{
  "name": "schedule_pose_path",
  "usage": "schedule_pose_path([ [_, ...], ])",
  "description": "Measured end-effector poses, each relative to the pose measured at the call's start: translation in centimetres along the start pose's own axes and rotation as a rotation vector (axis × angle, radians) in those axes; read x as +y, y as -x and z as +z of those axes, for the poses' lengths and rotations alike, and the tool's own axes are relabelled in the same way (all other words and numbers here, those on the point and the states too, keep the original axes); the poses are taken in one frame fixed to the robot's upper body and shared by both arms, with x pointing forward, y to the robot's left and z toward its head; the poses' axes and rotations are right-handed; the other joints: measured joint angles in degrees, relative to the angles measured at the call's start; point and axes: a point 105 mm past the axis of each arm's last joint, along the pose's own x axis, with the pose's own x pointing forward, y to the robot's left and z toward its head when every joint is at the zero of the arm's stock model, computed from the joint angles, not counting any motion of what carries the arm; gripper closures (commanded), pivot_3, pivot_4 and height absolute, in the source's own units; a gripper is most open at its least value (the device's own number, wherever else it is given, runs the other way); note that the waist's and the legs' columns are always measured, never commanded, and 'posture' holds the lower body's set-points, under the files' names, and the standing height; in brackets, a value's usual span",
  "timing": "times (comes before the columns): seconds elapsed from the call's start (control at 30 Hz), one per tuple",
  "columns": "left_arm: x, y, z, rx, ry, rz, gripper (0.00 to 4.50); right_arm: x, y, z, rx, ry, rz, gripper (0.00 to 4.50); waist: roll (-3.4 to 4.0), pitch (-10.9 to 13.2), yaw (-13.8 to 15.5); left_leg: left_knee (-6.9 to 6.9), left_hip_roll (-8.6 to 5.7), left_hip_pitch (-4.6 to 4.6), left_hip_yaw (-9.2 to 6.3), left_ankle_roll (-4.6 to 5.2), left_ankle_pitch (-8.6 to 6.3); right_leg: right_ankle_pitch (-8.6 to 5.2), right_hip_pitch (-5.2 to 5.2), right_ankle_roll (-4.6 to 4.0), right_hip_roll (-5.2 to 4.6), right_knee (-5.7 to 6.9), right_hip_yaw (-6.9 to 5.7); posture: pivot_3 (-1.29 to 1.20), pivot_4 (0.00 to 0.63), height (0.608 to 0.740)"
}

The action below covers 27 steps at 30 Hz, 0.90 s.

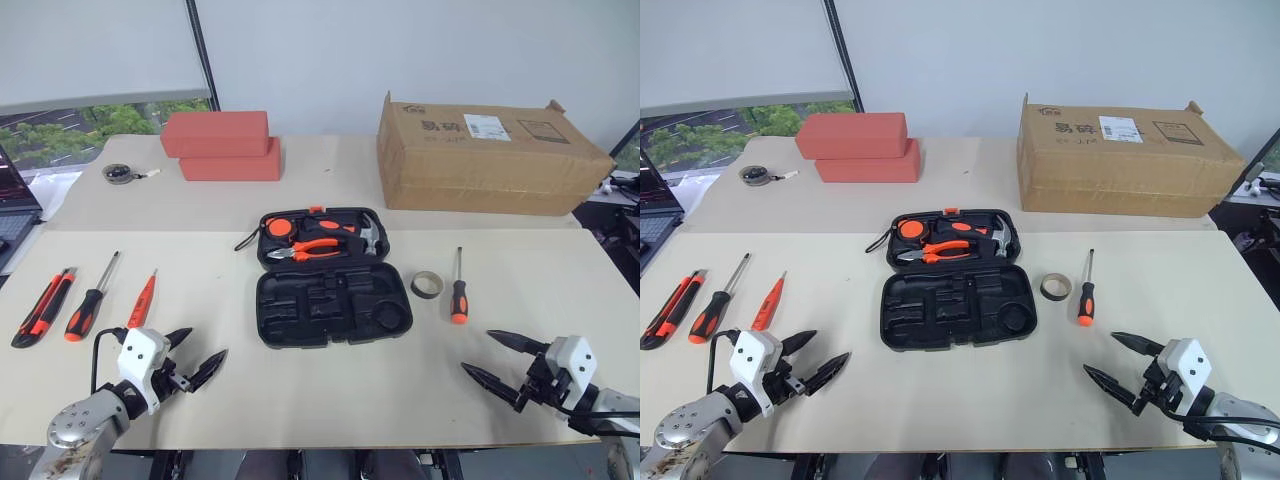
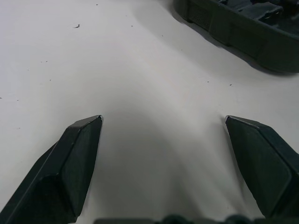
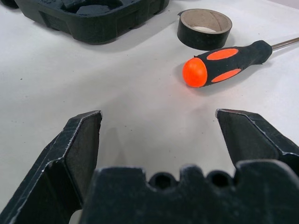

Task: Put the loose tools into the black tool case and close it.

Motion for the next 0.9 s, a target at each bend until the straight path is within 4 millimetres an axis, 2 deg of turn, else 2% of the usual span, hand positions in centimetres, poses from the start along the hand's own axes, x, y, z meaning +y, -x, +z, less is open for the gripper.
schedule_pose_path([
  [0.43,-0.3,0.1,0.0,-0.016,0.015,-0.002,0.0,-0.6,-0.1,0.7,-0.004,0.027,0.044,0.01,0.0,0.0,-0.01,0.0,0.0,0.0,0.01,0.0,0.0,0.0,0.01,0.0,0.05,0.01,-0.01,0.0,0.15,0.712],
  [0.53,0.4,0.2,0.9,-0.056,0.025,0.015,0.0,-0.5,-0.3,1.8,-0.026,0.041,0.077,0.01,-0.06,0.04,0.0,0.01,0.01,-0.02,0.0,0.0,0.0,0.0,0.0,0.0,0.12,0.01,-0.01,0.0,0.15,0.712],
  [0.6,1.6,0.3,2.4,-0.111,0.034,0.047,0.0,-0.5,-1.1,3.3,-0.065,0.049,0.101,0.01,-0.13,0.08,-0.01,0.03,0.06,-0.01,-0.01,0.0,0.01,0.01,0.01,0.01,0.1,0.03,0.0,0.0,0.15,0.712],
  [0.73,6.2,1.2,7.1,-0.245,0.027,0.168,0.0,1.0,-4.4,8.9,-0.207,0.11,0.249,0.01,-0.23,0.14,-0.46,0.04,0.14,0.04,-0.07,-0.05,0.04,0.02,0.05,0.02,0.17,0.13,0.0,0.0,0.15,0.712],
  [0.83,8.9,2.3,8.7,-0.281,0.04,0.26,0.0,3.0,-6.5,11.6,-0.277,0.142,0.353,0.01,-0.28,0.16,-0.7,0.03,0.13,0.05,-0.09,-0.13,0.09,0.15,0.05,0.24,0.24,0.19,-0.01,0.0,0.15,0.712],
  [0.9,11.4,3.5,8.9,-0.257,0.062,0.352,0.0,4.8,-8.4,13.4,-0.333,0.151,0.428,0.01,-0.33,0.18,-0.71,-0.01,0.1,-0.07,-0.09,-0.15,0.11,0.2,0.01,0.32,0.35,0.2,-0.03,0.0,0.15,0.712],
])
